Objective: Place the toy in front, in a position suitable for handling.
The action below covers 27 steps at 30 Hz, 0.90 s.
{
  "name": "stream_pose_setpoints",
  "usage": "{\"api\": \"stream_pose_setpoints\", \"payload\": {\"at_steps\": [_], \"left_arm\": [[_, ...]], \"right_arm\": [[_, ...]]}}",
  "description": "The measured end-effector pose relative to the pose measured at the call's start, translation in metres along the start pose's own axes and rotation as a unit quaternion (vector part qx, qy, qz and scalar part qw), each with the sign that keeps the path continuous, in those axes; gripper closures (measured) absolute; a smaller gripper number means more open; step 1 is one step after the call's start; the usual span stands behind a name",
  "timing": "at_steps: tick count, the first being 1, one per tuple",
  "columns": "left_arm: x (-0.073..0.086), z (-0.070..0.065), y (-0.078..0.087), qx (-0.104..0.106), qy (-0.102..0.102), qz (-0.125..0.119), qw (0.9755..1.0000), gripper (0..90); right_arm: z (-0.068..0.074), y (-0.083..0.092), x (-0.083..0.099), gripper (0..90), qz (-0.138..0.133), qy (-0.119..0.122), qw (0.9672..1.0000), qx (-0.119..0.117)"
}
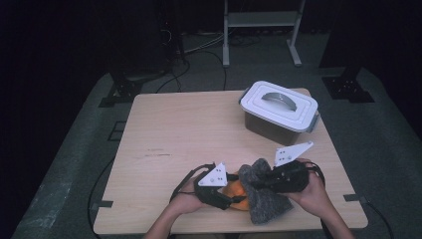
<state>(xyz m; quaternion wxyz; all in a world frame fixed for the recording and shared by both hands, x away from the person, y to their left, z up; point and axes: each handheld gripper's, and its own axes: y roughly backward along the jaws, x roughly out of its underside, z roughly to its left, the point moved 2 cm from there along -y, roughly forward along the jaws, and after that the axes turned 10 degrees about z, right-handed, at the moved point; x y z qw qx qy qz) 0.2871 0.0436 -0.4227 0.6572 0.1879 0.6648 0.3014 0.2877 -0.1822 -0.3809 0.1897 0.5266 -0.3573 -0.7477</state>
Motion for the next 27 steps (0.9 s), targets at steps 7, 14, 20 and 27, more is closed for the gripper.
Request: {"api": "stream_pose_setpoints", "payload": {"at_steps": [7,14,20,27], "left_arm": [[0.014,0.015,0.010,0.008,0.026,0.011,0.9996,37.1],[0.003,0.012,0.013,-0.002,0.023,0.002,0.9997,26.3],[0.005,0.012,0.010,-0.015,0.019,0.013,0.9996,34.6],[0.014,0.020,0.014,-0.011,0.039,0.015,0.9991,34.7]], "right_arm": [[-0.021,0.000,0.020,77.3,0.002,-0.040,0.9992,0.001],[-0.012,-0.009,0.012,77.2,-0.001,-0.022,0.9997,0.004],[-0.008,-0.011,0.009,77.0,0.006,-0.012,0.9998,0.016],[-0.023,-0.012,0.023,77.1,0.004,-0.041,0.9991,0.005]]}}
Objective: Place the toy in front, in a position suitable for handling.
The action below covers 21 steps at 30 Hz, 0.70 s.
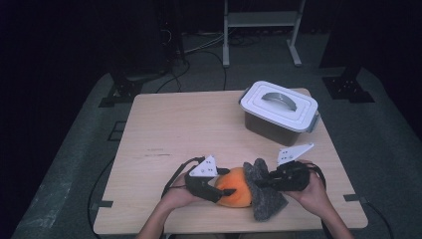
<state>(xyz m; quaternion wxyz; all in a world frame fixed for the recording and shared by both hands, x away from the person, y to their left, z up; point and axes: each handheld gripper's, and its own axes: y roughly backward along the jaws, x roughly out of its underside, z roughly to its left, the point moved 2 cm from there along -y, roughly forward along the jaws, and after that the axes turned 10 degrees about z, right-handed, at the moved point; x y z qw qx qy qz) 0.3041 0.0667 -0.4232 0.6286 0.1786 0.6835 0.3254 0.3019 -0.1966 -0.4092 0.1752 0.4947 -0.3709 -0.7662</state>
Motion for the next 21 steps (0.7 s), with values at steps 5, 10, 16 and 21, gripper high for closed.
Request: {"api": "stream_pose_setpoints", "payload": {"at_steps": [5,10,16,21], "left_arm": [[0.006,0.005,0.004,0.001,0.007,0.002,1.0000,33.7],[0.012,0.009,0.006,0.008,0.015,0.005,0.9998,32.4],[0.017,0.012,0.010,0.012,0.018,0.012,0.9997,31.4],[0.016,0.012,0.010,0.015,0.018,0.015,0.9996,29.6]], "right_arm": [[-0.011,-0.001,0.010,77.0,0.002,-0.021,0.9998,-0.006],[-0.019,-0.003,0.019,76.9,0.011,-0.037,0.9992,-0.008],[-0.023,0.001,0.022,76.7,0.013,-0.042,0.9990,0.002],[-0.012,0.003,0.010,76.7,-0.012,-0.023,0.9996,-0.014]]}}
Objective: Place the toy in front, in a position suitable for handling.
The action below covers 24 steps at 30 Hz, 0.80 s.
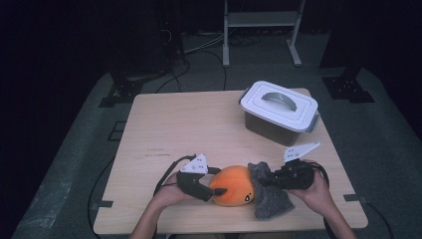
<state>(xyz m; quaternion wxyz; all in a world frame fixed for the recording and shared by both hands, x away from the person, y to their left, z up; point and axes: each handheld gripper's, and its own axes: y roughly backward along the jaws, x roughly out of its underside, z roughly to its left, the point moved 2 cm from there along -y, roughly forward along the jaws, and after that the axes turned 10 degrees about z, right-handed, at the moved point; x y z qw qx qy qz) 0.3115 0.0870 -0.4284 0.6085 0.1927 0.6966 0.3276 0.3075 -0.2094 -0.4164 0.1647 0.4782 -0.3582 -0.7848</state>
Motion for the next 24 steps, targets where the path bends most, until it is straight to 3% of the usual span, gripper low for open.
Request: {"api": "stream_pose_setpoints", "payload": {"at_steps": [3,7,9,12,17,18,20,24], "left_arm": [[-0.003,-0.001,0.000,0.002,0.006,0.005,1.0000,24.6],[-0.007,0.000,-0.005,0.002,0.018,0.006,0.9998,19.6],[-0.008,-0.001,-0.009,-0.001,0.016,0.008,0.9998,22.9],[-0.009,-0.003,-0.008,-0.009,0.012,0.013,0.9998,35.3],[-0.017,-0.010,-0.006,-0.060,-0.032,-0.003,0.9977,43.6],[-0.017,-0.010,-0.006,-0.060,-0.032,-0.003,0.9977,44.6],[-0.022,-0.012,-0.006,-0.095,-0.057,-0.019,0.9937,45.0],[-0.019,-0.010,-0.012,-0.081,-0.059,-0.008,0.9949,41.3]], "right_arm": [[0.003,-0.009,-0.001,76.6,0.012,0.005,0.9999,-0.002],[0.005,-0.007,-0.003,76.6,0.006,0.009,0.9999,-0.001],[0.005,-0.009,-0.004,76.6,0.009,0.008,0.9999,0.003],[0.002,-0.008,-0.002,76.7,0.008,0.005,1.0000,0.000],[0.002,-0.002,-0.004,76.9,0.001,0.006,1.0000,0.007],[0.002,0.001,-0.005,77.3,-0.005,0.004,0.9999,0.008],[0.002,0.006,-0.007,77.3,-0.021,0.004,0.9997,0.011],[0.001,0.007,-0.011,77.3,-0.028,0.008,0.9994,0.020]]}}
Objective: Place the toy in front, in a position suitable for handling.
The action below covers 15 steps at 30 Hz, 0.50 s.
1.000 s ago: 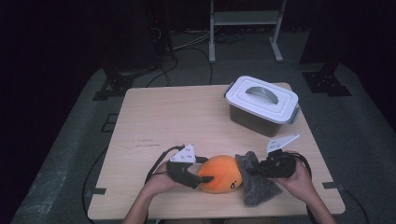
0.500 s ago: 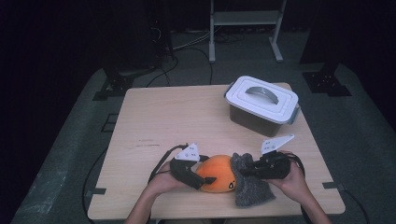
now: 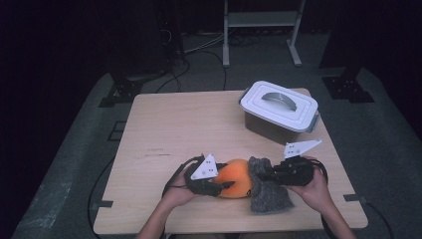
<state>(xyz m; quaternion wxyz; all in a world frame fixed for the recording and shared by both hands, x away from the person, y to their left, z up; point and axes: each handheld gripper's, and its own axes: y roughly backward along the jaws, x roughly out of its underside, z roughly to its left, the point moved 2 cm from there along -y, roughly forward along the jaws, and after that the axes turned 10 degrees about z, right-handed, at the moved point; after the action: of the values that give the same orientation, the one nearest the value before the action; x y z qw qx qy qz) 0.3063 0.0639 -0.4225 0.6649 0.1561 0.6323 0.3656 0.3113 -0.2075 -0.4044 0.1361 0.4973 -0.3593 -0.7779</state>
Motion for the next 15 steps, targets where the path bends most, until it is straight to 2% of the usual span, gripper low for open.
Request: {"api": "stream_pose_setpoints", "payload": {"at_steps": [1,2,3,4,5,7,8,10,15], "left_arm": [[0.002,0.000,-0.001,0.008,0.004,-0.004,1.0000,41.3],[0.002,0.001,-0.002,0.019,0.017,-0.006,0.9997,37.3],[0.001,0.001,-0.001,0.022,0.023,-0.001,0.9995,30.1],[-0.001,0.003,0.000,0.039,0.041,-0.006,0.9984,18.9],[-0.002,0.003,-0.001,0.043,0.047,-0.008,0.9979,17.6],[-0.002,0.003,-0.001,0.040,0.050,-0.005,0.9980,18.4],[0.000,0.003,-0.002,0.032,0.048,-0.002,0.9983,23.9],[0.003,0.003,-0.002,0.035,0.047,-0.005,0.9982,31.2],[0.005,0.003,-0.001,0.040,0.045,-0.006,0.9982,32.3]], "right_arm": [[-0.001,-0.003,0.000,77.3,0.005,0.000,1.0000,0.003],[-0.002,-0.007,0.001,77.4,0.012,0.000,0.9999,0.002],[-0.002,-0.013,0.003,77.5,0.019,-0.003,0.9998,-0.001],[-0.001,-0.018,0.004,77.6,0.021,-0.005,0.9997,-0.010],[0.000,-0.019,0.004,77.6,0.021,-0.003,0.9997,-0.012],[0.002,-0.019,0.004,77.5,0.023,0.001,0.9997,-0.010],[0.007,-0.020,0.002,77.4,0.028,0.009,0.9996,-0.007],[0.009,-0.021,0.003,77.4,0.031,0.014,0.9994,-0.005],[0.002,-0.018,0.011,77.5,0.038,0.001,0.9993,-0.005]]}}
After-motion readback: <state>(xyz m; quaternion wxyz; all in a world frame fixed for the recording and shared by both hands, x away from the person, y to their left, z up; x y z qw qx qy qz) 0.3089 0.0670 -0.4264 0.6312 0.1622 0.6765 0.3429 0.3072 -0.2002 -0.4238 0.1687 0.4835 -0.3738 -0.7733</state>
